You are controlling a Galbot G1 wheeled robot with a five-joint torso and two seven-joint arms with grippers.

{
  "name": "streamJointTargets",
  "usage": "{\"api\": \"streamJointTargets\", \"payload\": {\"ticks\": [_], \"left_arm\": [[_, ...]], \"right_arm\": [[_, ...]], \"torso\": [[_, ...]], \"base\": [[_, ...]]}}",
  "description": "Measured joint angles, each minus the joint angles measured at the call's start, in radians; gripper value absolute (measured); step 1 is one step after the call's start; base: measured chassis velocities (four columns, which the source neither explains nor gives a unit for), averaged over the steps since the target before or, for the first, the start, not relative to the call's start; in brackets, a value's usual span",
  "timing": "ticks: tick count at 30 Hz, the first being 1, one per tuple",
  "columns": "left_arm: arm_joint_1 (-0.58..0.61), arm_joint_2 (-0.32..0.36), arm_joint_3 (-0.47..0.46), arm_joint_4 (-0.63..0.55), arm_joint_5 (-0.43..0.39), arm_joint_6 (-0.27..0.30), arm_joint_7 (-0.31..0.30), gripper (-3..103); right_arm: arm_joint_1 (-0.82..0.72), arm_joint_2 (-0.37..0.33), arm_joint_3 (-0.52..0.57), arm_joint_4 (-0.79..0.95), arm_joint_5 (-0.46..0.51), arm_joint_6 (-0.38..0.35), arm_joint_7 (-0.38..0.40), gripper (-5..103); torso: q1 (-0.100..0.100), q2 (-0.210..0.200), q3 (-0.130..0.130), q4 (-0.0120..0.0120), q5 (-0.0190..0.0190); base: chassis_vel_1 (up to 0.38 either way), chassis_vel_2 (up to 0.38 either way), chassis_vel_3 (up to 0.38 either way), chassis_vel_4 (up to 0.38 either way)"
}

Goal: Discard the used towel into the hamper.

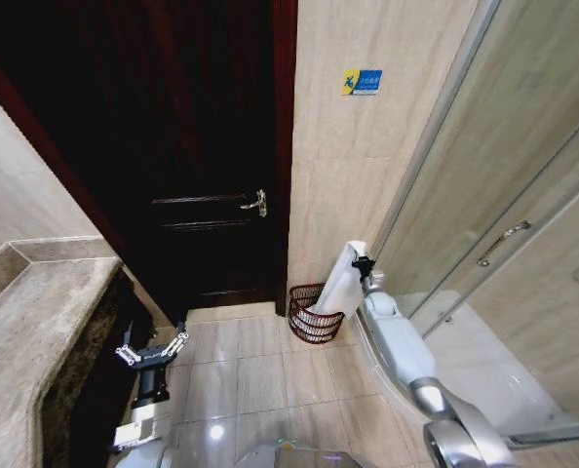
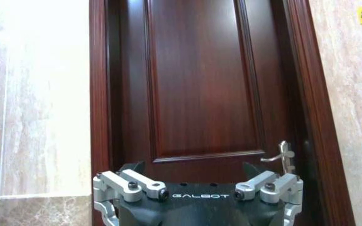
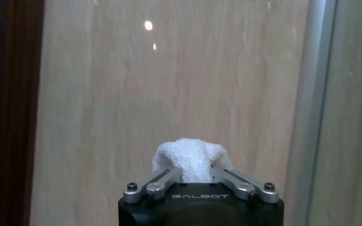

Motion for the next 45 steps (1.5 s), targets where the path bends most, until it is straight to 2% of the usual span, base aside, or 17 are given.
{"api": "streamJointTargets", "payload": {"ticks": [5,12,16,20,24,38,45], "left_arm": [[0.003,0.000,0.007,0.008,0.004,-0.012,0.002,100],[0.017,0.000,0.008,0.010,0.011,-0.018,0.015,100],[0.026,0.000,0.008,0.012,0.013,-0.023,0.014,100],[0.031,0.000,0.004,0.017,0.012,-0.031,0.011,100],[0.035,0.000,0.003,0.021,0.014,-0.043,0.009,100],[0.052,0.000,0.005,0.020,0.032,-0.057,0.009,100],[0.055,0.000,0.008,0.018,0.055,-0.057,0.009,100]], "right_arm": [[0.032,-0.015,-0.027,0.083,0.025,-0.029,0.024,4],[0.097,-0.016,-0.042,0.058,0.032,-0.040,0.038,4],[0.107,-0.014,-0.042,0.050,0.034,-0.046,0.042,4],[0.107,-0.016,-0.043,0.047,0.037,-0.051,0.042,4],[0.120,-0.018,-0.046,0.029,0.049,-0.058,0.041,4],[0.154,-0.007,-0.048,-0.013,0.057,-0.053,0.028,4],[0.146,-0.027,-0.041,-0.018,0.066,-0.052,0.017,4]], "torso": [[0.000,0.000,0.000,0.0002,0.0000],[0.000,-0.001,-0.001,0.0002,0.0000],[-0.008,-0.017,-0.009,0.0004,-0.0001],[-0.021,-0.046,-0.024,0.0003,0.0000],[-0.047,-0.100,-0.052,0.0003,0.0000],[-0.091,-0.195,-0.104,0.0004,-0.0001],[-0.116,-0.248,-0.133,0.0003,0.0001]], "base": [[0.000,0.000,0.000,0.000],[0.000,0.000,0.000,0.000],[0.000,0.000,0.000,0.000],[0.000,0.000,0.000,0.000],[0.000,0.000,0.000,0.000],[0.000,0.000,0.000,0.000],[0.000,0.000,0.000,0.000]]}}
